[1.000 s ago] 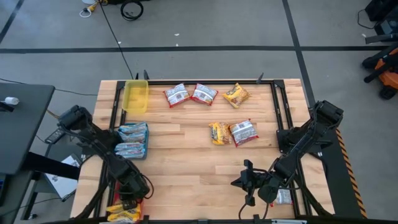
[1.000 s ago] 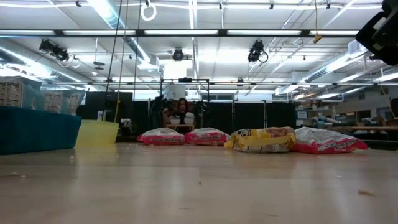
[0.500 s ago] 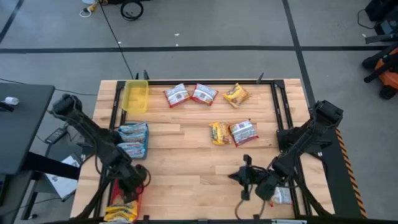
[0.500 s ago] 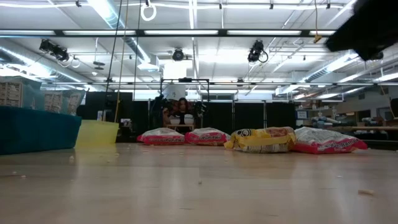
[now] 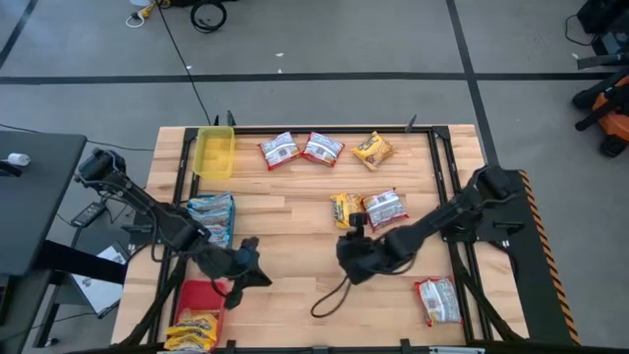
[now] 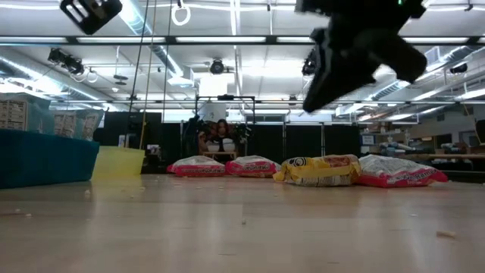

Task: Sort Maruchan noodles
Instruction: Put the bottom yellow noodle pack into the red bin

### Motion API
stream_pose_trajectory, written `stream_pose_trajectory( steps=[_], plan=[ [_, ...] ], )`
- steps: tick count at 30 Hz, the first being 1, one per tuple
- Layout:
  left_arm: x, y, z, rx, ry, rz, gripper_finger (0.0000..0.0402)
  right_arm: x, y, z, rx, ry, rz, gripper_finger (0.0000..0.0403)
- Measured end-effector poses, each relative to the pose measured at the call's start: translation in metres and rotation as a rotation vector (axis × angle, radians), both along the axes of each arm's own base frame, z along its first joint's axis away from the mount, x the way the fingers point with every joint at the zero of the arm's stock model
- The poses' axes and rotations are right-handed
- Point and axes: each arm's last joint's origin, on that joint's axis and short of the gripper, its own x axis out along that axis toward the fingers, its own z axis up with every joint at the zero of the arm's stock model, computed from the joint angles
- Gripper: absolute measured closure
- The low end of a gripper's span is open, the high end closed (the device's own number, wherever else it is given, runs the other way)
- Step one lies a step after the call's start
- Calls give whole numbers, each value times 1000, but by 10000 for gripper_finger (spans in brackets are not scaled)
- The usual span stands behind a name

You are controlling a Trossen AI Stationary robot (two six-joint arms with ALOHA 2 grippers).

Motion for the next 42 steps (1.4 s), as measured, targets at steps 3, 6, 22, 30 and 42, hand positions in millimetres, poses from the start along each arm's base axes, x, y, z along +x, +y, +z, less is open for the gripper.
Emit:
stream_pose_trajectory(
  steps=[3, 6, 22, 30, 42],
  plan=[
    [1, 2, -2, 55, -19, -8, 379, 2, -10, -12, 18, 144, -10, 305],
    [-1, 3, -7, 73, -8, -3, 379, 1, -19, -27, 8, 264, -43, 248],
    [-4, 4, -19, 112, -3, 29, 379, 15, -38, -97, -336, 351, -171, 194],
    [16, -9, -25, 202, -172, 47, 379, 16, -39, -93, -342, 236, -254, 370],
    [43, -16, -71, 302, -124, 100, 330, -7, 10, -26, 26, 68, -146, 396]
  ],
)
